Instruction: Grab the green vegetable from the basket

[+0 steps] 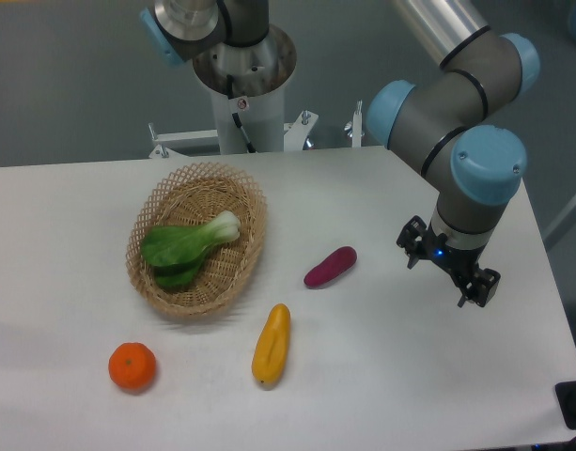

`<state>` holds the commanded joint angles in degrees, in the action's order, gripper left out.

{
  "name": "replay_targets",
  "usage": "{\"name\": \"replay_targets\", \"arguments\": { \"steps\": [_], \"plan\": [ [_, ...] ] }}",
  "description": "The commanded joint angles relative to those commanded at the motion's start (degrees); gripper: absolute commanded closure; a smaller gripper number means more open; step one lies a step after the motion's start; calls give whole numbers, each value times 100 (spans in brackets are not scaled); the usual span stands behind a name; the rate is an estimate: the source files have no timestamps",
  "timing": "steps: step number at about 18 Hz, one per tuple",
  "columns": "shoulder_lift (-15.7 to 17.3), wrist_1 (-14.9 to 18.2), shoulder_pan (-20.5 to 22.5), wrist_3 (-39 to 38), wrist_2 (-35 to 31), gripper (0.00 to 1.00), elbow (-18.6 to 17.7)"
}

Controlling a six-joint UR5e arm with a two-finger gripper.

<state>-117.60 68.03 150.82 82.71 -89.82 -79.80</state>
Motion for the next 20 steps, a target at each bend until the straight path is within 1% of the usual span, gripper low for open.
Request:
{"name": "replay_targets", "arguments": {
  "steps": [6, 8, 9, 11, 15, 16, 20],
  "plan": [
    [17, -9, -26, -61, -9, 0, -26],
    [88, 17, -96, -376, -9, 0, -61],
    [175, 18, -149, -561, -9, 0, -140],
    [386, 0, -263, -764, -9, 0, -473],
    [948, -53, -465, -1115, 70, 0, -1237],
    [1080, -70, -553, -1160, 70, 0, -1379],
    [1432, -105, -1018, -1169, 53, 0, -1888]
  ]
}}
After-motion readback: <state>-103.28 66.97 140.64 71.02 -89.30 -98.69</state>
